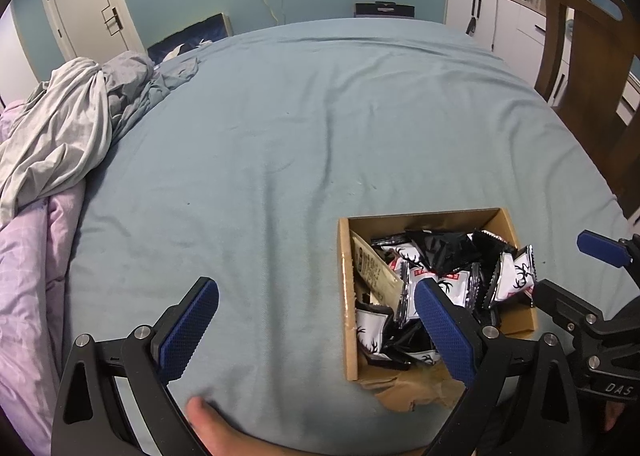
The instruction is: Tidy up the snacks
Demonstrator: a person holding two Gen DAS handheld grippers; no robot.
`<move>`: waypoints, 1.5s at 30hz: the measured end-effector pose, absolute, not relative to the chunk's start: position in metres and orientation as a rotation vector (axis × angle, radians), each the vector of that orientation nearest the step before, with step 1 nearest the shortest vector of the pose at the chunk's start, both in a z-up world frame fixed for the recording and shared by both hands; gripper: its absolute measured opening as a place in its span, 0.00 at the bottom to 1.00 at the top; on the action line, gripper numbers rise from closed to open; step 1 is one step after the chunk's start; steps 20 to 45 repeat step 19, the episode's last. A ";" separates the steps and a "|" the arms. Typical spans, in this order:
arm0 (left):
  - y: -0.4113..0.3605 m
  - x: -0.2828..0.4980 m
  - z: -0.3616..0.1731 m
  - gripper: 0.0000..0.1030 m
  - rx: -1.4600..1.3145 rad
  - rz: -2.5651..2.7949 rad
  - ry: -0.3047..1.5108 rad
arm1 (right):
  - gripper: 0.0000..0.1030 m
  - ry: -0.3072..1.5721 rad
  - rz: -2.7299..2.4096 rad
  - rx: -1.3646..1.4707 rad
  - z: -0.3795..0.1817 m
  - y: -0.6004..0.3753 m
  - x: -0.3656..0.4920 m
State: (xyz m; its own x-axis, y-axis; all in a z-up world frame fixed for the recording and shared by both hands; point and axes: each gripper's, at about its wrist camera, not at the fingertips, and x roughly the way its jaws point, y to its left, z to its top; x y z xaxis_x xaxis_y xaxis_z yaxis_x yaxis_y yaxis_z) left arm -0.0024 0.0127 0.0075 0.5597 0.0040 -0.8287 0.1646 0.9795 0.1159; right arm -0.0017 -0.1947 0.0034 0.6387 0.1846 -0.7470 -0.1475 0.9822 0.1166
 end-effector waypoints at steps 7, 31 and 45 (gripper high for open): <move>0.011 -0.005 0.011 0.97 0.210 -0.070 0.943 | 0.82 0.856 0.189 0.045 0.004 -0.194 -0.002; 0.011 -0.004 0.009 0.97 0.212 -0.074 0.945 | 0.82 0.865 0.185 0.045 0.003 -0.193 -0.001; 0.011 -0.004 0.009 0.97 0.212 -0.074 0.945 | 0.82 0.865 0.185 0.045 0.003 -0.193 -0.001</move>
